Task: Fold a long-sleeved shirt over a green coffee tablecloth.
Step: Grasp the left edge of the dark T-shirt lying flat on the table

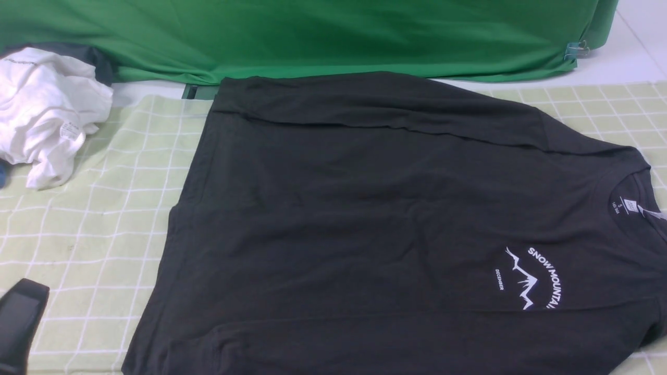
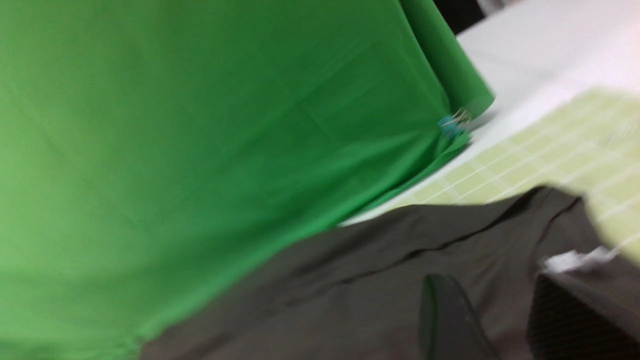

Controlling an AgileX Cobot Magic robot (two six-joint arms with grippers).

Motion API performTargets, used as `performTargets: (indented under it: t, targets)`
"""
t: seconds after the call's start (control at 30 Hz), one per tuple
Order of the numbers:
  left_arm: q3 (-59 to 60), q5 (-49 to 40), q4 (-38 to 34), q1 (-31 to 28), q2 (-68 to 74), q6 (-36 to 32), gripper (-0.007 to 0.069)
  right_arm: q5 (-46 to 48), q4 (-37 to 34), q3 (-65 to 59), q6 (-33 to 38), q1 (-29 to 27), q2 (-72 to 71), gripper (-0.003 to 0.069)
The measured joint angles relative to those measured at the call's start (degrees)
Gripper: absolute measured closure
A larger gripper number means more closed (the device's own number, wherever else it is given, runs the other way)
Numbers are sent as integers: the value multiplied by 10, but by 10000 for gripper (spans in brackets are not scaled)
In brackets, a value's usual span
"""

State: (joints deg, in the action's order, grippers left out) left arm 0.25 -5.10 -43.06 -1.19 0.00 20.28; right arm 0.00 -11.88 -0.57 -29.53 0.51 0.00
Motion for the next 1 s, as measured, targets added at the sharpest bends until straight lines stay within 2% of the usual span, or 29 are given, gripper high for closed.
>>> performTargets:
  t: [0.03, 0.13, 0.27, 0.43, 0.57, 0.63, 0.7, 0.77, 0.8, 0.83, 0.87, 0.93, 0.97, 1.0]
  targets:
    - [0, 3, -4, 0, 0, 4, 589, 0, -9, 0, -31, 0, 0, 414]
    - [0, 7, 9, 0, 0, 5, 589, -4, -13, 0, -50, 0, 0, 414]
    - [0, 16, 44, 0, 0, 6, 589, -5, -15, 0, -61, 0, 0, 414]
    - [0, 16, 53, 0, 0, 6, 589, -8, -16, 0, -61, 0, 0, 414]
    - [-5, 14, 53, 0, 0, 8, 589, -78, -16, -1, -54, 0, 0, 463]
    - [-36, 8, 58, 0, 0, 7, 589, -159, -15, -1, -23, 0, 0, 535]
    - [-85, 6, 80, 0, 12, 3, 589, -193, -16, 28, 21, 0, 4, 622]
    - [-156, -19, 122, 0, 48, -3, 589, -188, -16, 67, 55, 0, 20, 640]
    - [-188, -40, 143, 0, 75, -5, 589, -175, -16, 101, 78, 0, 36, 645]
    - [-252, -96, 184, 0, 120, -17, 589, -127, -17, 170, 122, 0, 70, 651]
    - [-252, -96, 184, 0, 120, -17, 589, -120, -17, 179, 128, 0, 70, 651]
    - [-351, -228, 228, 0, 234, -76, 589, -24, -17, 271, 198, 0, 127, 652]
    - [-374, -255, 234, 0, 258, -93, 589, 19, -17, 304, 225, 0, 148, 652]
    - [-403, -318, 236, 0, 313, -133, 589, 74, -17, 342, 264, 0, 175, 652]
